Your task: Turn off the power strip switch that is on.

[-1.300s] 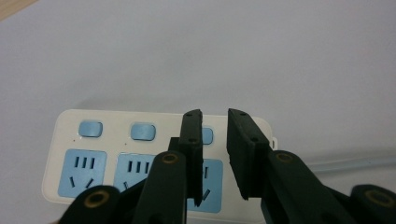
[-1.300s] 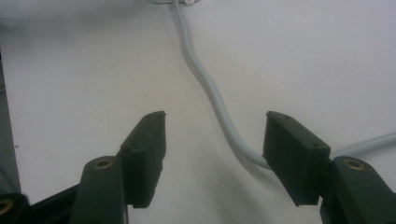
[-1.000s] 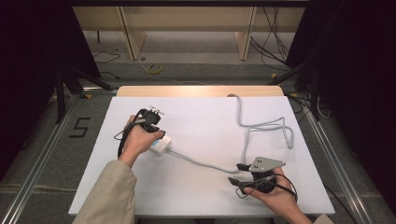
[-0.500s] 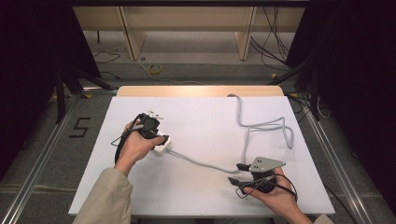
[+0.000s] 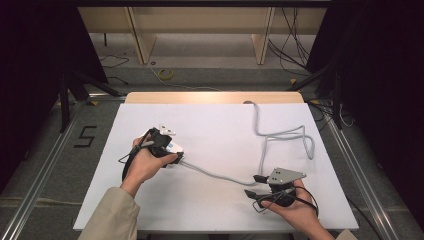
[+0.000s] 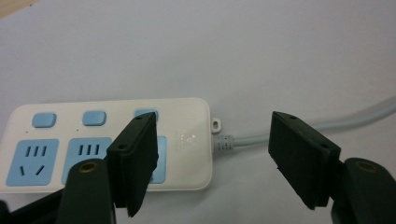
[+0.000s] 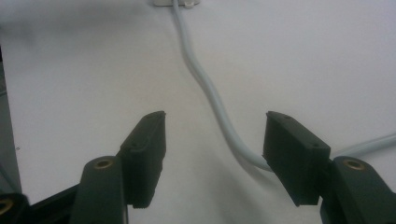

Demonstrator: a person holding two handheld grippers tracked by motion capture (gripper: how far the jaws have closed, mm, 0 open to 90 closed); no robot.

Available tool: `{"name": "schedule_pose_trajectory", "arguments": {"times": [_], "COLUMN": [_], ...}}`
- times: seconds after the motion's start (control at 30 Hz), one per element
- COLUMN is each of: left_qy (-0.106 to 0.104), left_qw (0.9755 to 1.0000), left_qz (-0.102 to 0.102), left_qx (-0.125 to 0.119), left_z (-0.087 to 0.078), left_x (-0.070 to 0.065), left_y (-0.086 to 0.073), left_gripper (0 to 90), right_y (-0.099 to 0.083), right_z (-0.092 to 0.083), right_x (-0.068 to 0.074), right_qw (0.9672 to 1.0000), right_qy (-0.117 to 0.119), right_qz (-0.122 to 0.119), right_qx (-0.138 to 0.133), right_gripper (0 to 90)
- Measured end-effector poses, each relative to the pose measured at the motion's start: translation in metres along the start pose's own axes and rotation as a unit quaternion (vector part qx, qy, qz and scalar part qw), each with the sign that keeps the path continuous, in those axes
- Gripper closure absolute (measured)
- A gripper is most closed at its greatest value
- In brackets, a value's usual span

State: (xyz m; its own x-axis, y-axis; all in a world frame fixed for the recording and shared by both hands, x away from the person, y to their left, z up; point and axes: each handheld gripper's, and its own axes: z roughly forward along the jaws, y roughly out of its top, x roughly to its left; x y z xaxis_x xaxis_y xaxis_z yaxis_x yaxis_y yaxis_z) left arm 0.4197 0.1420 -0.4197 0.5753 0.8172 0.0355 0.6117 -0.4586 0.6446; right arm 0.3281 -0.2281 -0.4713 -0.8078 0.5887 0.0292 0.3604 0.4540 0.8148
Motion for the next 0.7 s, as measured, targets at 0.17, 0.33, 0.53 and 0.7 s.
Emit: {"name": "schedule_pose_trajectory", "arguments": {"times": [0.17, 0.33, 0.53, 0.7], "left_qy": [-0.013, -0.012, -0.023, -0.020], "left_qw": [0.9998, 0.9995, 0.9990, 0.9988], "left_qz": [0.012, 0.024, 0.031, 0.038], "left_qx": [-0.008, -0.015, -0.024, -0.023], "left_z": [-0.003, -0.006, -0.008, -0.010], "left_x": [-0.006, -0.008, -0.011, -0.011], "left_y": [-0.007, -0.015, -0.024, -0.031], "left_gripper": [30.1, 29.9, 28.6, 27.7], "right_y": [0.000, 0.000, 0.000, 0.000], "right_z": [0.000, 0.001, 0.000, 0.000], "right_x": [0.001, 0.001, 0.000, 0.000], "right_qw": [1.0000, 1.0000, 1.0000, 1.0000], "right_qy": [0.001, 0.001, 0.001, 0.001], "right_qz": [-0.001, -0.001, -0.001, -0.002], "right_qx": [0.002, 0.003, 0.003, 0.003], "right_gripper": [40.1, 40.1, 40.1, 40.1]}}
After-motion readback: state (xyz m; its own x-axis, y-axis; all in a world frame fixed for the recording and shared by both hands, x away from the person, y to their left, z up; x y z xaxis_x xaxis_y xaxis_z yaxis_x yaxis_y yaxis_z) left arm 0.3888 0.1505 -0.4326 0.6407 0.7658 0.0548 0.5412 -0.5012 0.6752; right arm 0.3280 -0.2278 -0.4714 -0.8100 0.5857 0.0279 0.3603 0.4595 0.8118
